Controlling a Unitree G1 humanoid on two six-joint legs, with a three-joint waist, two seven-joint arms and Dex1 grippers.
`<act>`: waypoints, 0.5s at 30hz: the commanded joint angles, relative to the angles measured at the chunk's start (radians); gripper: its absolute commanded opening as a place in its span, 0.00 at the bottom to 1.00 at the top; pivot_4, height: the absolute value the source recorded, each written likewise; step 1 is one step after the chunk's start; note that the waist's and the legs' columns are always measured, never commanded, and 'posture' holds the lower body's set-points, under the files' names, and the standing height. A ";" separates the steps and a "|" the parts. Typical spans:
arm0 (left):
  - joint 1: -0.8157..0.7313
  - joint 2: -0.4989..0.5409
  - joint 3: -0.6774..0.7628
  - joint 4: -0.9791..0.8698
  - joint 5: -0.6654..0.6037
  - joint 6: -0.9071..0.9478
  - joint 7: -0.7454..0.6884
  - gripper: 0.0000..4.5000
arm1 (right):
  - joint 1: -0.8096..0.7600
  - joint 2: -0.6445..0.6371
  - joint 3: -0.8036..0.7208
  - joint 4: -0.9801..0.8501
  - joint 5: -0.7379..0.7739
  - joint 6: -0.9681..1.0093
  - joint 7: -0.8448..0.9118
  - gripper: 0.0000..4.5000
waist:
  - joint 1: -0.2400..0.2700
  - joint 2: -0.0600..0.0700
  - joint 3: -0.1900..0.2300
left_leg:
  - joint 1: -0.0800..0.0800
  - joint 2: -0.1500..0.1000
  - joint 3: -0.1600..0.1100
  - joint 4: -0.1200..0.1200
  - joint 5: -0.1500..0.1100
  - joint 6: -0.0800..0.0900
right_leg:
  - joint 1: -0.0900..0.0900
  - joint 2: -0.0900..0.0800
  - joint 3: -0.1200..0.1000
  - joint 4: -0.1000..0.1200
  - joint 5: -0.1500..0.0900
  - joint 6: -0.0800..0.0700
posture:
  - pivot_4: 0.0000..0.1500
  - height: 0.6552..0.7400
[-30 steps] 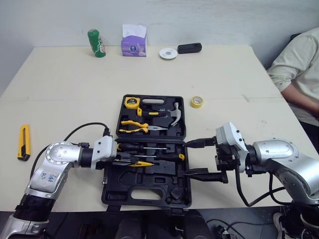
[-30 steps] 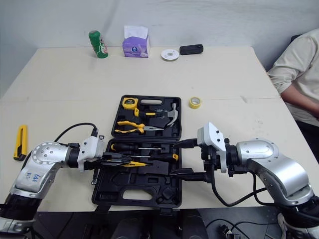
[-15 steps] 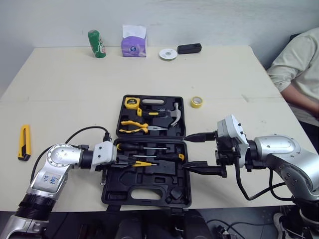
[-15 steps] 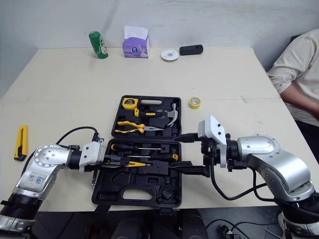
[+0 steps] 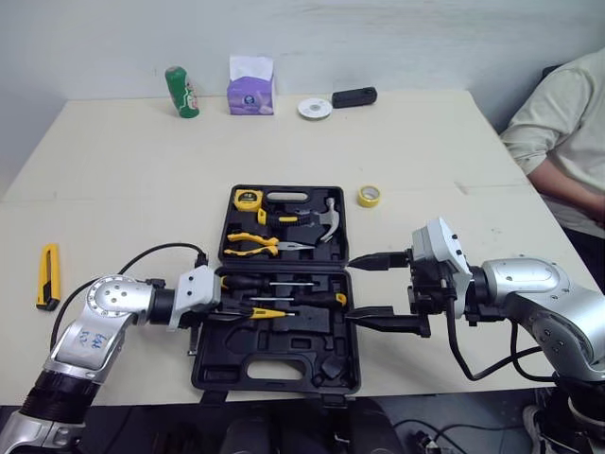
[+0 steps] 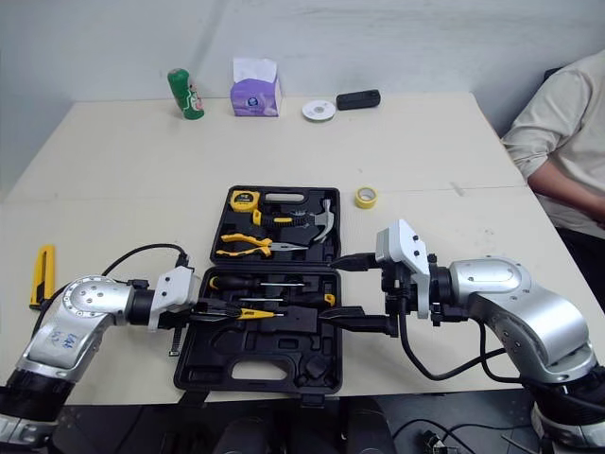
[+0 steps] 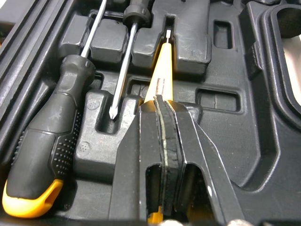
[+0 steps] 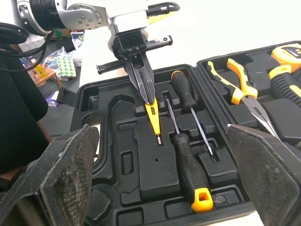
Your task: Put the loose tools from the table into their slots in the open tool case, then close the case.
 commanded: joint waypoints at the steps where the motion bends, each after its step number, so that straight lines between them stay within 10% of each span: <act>1: 0.045 -0.009 -0.048 0.047 0.027 0.089 0.020 0.01 | 0.005 -0.001 -0.019 -0.031 0.017 0.003 -0.005 1.00 | 0.001 0.000 0.000 | 0.000 0.000 0.000 0.000 0.000 0.000 | 0.000 0.000 0.000 0.000 0.000 0.000 | 1.00 0.90; 8: 0.023 -0.041 0.074 -0.042 -0.121 0.222 0.073 0.01 | 0.000 -0.008 -0.036 -0.021 0.021 0.001 -0.003 1.00 | 0.005 0.000 0.000 | -0.001 0.000 0.000 0.001 0.000 0.000 | 0.000 0.000 0.000 0.000 0.000 0.000 | 1.00 0.90; 15: 0.221 -0.131 0.457 -0.279 -0.393 0.427 0.324 0.48 | -0.082 0.019 -0.062 0.061 0.062 -0.012 0.037 1.00 | -0.013 -0.007 0.004 | -0.004 0.001 -0.001 0.001 0.000 0.000 | -0.004 0.000 0.000 0.001 0.000 0.000 | 1.00 0.90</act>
